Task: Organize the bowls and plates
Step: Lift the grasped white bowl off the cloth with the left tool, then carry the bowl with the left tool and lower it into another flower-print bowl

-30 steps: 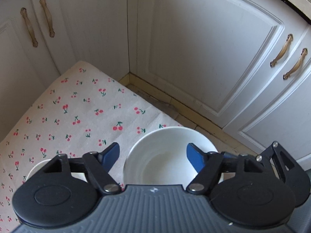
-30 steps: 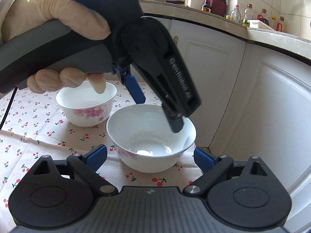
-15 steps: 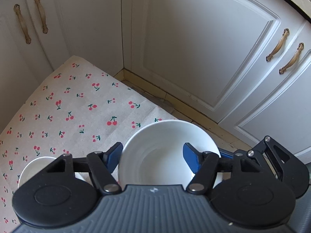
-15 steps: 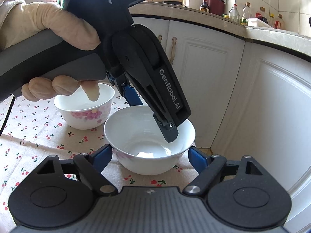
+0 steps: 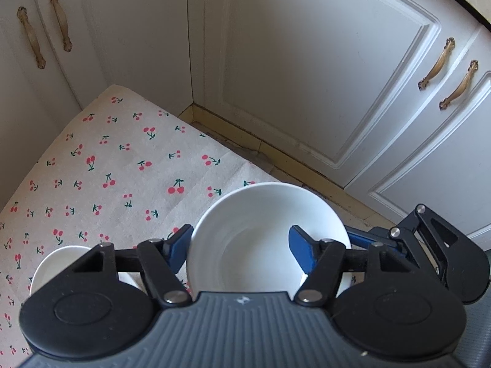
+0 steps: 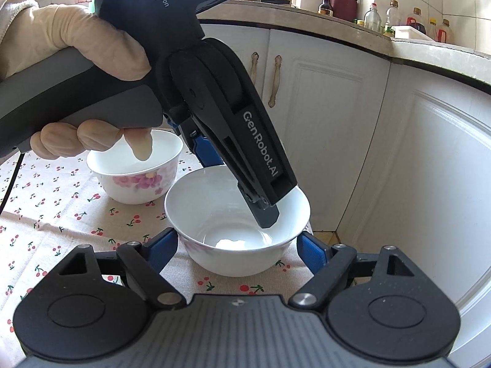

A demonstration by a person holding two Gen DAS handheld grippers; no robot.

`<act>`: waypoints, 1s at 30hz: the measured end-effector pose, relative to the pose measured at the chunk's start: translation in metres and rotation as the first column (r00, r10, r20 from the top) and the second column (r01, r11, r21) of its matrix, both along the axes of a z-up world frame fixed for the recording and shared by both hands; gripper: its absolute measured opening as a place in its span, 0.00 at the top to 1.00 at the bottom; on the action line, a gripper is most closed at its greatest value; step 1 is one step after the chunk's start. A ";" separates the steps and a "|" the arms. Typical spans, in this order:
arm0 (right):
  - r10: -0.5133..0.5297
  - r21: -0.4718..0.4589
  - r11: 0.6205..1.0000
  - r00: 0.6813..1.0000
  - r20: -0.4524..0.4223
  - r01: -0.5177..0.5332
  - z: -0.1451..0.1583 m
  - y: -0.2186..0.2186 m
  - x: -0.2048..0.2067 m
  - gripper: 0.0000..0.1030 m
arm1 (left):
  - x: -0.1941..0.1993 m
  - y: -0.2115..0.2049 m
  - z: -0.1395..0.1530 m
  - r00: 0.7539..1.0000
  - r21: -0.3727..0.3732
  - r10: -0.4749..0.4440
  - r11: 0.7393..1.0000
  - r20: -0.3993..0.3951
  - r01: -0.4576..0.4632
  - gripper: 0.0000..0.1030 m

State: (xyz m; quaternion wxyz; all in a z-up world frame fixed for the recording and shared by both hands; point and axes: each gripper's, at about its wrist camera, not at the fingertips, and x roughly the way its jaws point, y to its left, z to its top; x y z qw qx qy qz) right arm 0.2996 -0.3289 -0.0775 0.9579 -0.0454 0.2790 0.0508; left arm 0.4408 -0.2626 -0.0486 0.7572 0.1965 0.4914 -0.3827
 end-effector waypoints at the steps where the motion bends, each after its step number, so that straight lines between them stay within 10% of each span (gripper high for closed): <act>1: 0.000 0.000 1.000 1.000 -0.001 0.000 0.000 0.000 0.000 0.14 | 0.000 0.000 0.000 1.000 0.002 -0.002 1.000 0.001 0.002 0.35; 30: 0.075 -0.008 0.997 0.997 -0.024 -0.075 0.027 0.016 -0.052 0.14 | -0.070 0.030 0.031 0.999 -0.038 0.020 0.999 0.034 -0.018 0.35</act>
